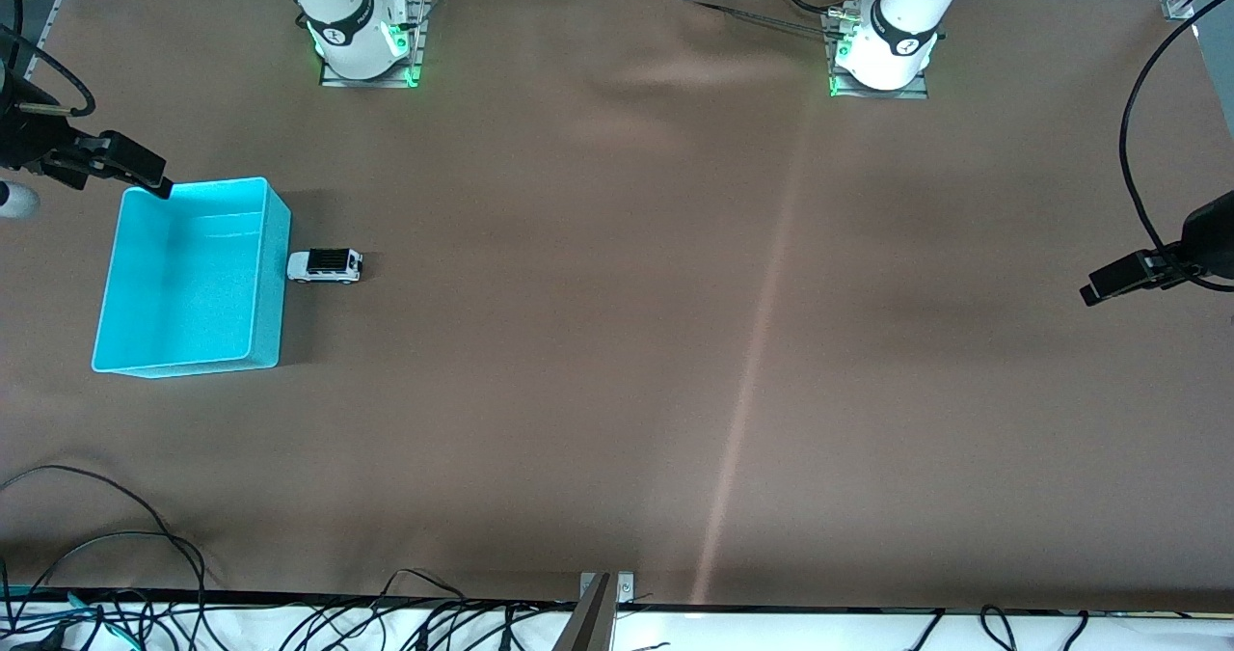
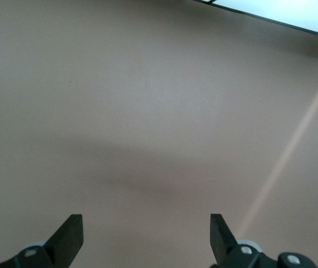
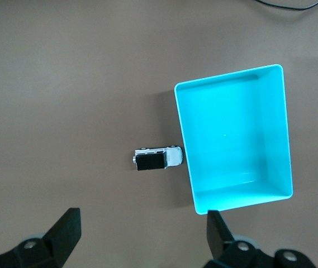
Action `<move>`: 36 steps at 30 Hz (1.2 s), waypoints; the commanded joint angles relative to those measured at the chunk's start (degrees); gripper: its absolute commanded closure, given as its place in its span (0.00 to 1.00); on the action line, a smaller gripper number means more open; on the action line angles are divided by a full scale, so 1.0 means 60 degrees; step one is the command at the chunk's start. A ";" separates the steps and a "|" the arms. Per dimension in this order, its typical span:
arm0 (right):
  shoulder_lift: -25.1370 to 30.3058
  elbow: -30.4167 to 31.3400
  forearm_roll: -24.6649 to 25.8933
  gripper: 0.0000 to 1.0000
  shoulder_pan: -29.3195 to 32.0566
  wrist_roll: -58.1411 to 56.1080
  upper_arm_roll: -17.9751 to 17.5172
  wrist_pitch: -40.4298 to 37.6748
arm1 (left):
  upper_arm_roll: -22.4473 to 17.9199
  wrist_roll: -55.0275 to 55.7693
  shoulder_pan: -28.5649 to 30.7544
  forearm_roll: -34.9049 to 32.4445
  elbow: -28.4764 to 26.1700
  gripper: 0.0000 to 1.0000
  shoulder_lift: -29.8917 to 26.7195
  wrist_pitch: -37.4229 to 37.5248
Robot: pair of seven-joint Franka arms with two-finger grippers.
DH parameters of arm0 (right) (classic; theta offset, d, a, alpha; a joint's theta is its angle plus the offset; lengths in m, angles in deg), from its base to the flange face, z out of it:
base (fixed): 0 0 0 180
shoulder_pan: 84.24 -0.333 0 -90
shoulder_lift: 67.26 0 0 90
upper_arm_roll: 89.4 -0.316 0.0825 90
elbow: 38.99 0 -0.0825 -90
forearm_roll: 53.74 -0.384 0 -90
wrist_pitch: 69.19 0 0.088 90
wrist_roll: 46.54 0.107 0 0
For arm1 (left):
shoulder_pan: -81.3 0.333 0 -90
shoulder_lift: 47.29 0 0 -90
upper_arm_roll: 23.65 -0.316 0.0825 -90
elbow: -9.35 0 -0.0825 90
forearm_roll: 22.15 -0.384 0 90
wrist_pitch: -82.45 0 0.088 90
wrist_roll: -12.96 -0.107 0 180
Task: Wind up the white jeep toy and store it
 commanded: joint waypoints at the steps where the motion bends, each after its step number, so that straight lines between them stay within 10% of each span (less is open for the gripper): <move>1: -0.0068 -0.0204 -0.0145 0.00 -0.0004 0.0087 0.0027 -0.0029 | -0.0401 -0.0193 -0.0319 0.0310 0.0176 0.00 -0.0014 0.0159; 14: -0.0097 -0.0219 -0.0087 0.00 -0.0063 0.0174 -0.0032 0.0293 | -0.3418 -0.0237 -0.2970 0.1350 -0.1112 0.00 -0.1126 0.0159; 36: -0.0287 -0.0189 -0.0116 0.00 -0.0224 0.0775 0.0027 0.0206 | -0.4782 -0.0266 -0.4686 0.1365 -0.1757 0.00 -0.1625 0.0013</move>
